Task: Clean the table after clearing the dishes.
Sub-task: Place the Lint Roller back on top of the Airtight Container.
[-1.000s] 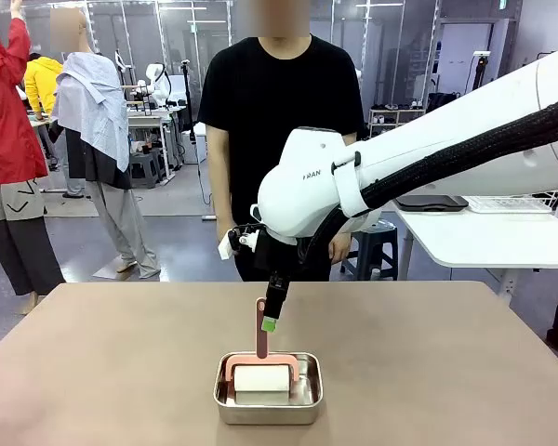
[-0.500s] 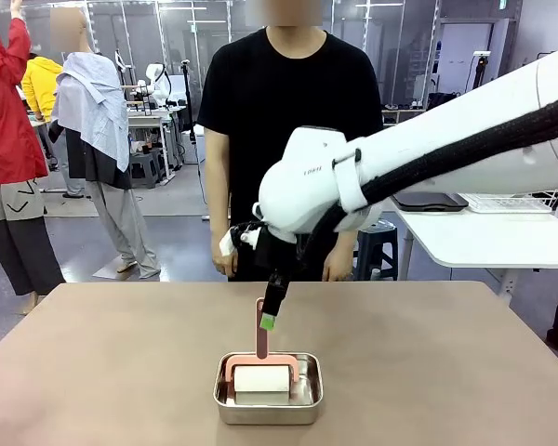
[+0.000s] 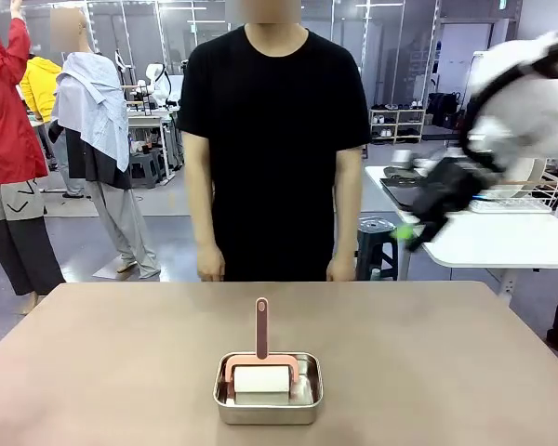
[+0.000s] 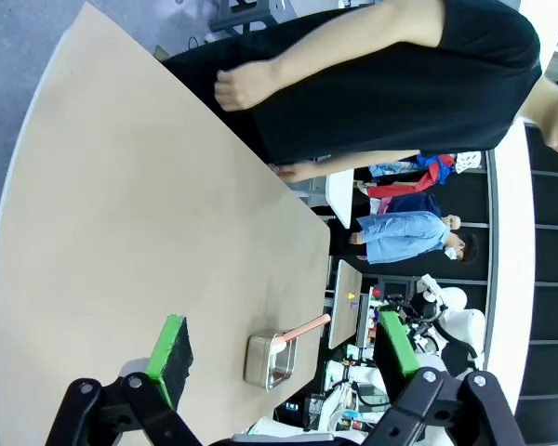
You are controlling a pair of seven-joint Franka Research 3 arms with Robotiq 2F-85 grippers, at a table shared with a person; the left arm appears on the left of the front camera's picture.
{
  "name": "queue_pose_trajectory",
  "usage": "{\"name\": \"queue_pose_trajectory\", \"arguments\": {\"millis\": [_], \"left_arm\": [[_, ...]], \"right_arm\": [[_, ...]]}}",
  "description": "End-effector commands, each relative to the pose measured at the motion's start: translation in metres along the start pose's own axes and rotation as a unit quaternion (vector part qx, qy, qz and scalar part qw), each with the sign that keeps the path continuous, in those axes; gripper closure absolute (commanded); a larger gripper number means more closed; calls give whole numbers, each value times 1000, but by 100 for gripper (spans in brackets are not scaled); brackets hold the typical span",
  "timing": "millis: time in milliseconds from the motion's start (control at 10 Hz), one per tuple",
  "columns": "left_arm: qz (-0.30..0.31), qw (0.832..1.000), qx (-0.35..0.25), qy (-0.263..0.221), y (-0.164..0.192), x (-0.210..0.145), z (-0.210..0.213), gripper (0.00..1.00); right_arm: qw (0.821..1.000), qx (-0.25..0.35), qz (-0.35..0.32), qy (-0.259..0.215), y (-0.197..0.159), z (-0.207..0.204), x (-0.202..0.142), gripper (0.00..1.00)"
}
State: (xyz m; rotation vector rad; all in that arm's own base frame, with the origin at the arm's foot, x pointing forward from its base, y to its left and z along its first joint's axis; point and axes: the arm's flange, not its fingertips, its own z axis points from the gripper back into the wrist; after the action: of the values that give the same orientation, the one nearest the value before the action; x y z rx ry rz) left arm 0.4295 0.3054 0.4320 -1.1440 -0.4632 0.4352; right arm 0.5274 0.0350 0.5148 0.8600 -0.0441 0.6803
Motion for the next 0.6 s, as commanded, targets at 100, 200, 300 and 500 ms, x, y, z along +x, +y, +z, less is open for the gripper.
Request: {"name": "queue_pose_trajectory", "arguments": {"millis": [100, 200, 300, 500], "left_arm": [[-2, 1000, -2, 4, -1, -1, 5, 0], [-2, 1000, -2, 4, -1, -1, 5, 0], [-2, 1000, -2, 4, -1, -1, 5, 0], [-2, 1000, -2, 4, -1, -1, 5, 0]], "right_arm": [[755, 329, -380, -421, -145, 130, -204, 0], [696, 360, -408, -469, -171, 128, -258, 0], [669, 377, -401, -500, -178, 122, -287, 0], [623, 401, -429, -516, -195, 102, -313, 0]]}}
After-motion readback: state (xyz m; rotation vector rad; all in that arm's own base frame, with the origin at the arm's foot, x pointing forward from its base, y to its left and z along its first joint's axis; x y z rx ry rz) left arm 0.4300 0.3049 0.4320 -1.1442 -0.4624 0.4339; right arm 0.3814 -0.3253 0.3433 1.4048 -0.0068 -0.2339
